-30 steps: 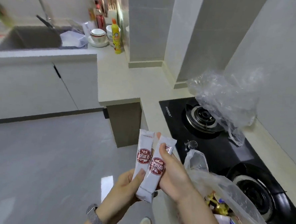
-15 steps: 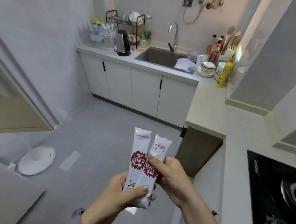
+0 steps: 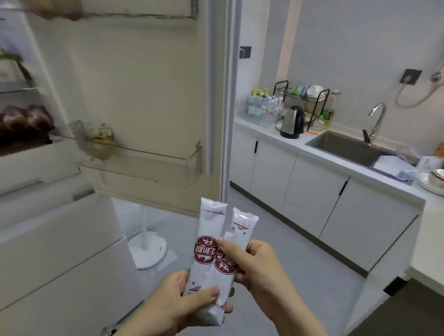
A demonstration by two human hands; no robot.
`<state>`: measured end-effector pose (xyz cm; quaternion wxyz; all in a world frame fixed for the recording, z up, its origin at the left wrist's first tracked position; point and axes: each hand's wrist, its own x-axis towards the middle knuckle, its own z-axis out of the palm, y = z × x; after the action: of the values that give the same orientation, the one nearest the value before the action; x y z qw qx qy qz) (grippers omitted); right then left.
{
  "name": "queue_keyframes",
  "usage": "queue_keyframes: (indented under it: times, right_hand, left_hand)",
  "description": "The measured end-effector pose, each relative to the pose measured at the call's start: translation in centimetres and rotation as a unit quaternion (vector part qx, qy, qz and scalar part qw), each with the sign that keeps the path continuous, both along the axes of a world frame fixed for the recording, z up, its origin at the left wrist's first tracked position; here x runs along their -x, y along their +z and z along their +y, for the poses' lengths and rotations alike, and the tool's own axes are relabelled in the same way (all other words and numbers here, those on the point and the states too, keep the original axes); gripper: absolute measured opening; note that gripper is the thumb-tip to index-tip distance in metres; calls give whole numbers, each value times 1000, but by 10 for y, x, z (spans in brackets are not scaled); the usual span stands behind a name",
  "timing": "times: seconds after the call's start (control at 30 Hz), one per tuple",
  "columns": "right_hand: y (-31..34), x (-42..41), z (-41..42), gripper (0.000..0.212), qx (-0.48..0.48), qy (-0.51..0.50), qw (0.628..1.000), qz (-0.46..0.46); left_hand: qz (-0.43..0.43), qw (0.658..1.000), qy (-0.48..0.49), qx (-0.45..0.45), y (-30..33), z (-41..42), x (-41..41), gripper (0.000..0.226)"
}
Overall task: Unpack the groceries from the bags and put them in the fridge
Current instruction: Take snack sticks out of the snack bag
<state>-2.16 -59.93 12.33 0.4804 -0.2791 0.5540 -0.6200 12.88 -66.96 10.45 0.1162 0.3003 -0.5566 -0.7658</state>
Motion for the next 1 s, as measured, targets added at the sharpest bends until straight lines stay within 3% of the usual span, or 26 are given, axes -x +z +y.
queue_keyframes:
  times: [0.27, 0.5, 0.63, 0.7, 0.8, 0.83, 0.9, 1.0]
  right_hand:
    - [36, -62, -126, 26, 16, 72, 996, 41]
    - [74, -55, -226, 19, 19, 92, 993, 75]
    - [105, -27, -281, 10, 58, 115, 987, 98]
    - [124, -11, -308, 13, 63, 132, 975, 164]
    - [150, -2, -343, 2, 41, 188, 935, 297]
    - [153, 0, -355, 13, 31, 210, 914, 345]
    - [155, -1, -377, 26, -9, 235, 854, 465]
    - [149, -7, -402, 32, -78, 275, 745, 603]
  left_hand:
    - [45, 996, 71, 40, 38, -103, -52, 37]
    - [86, 988, 115, 51, 67, -185, -45, 41]
    - [63, 980, 128, 136, 87, -238, -48, 45]
    - [76, 953, 215, 199, 95, -275, -52, 54]
    - [124, 868, 348, 333, 115, -325, -56, 51]
    - [129, 850, 343, 379, 123, -339, -57, 46]
    - [99, 838, 291, 450, 134, -363, -54, 42]
    - [-13, 838, 162, 521, 133, -395, -46, 54]
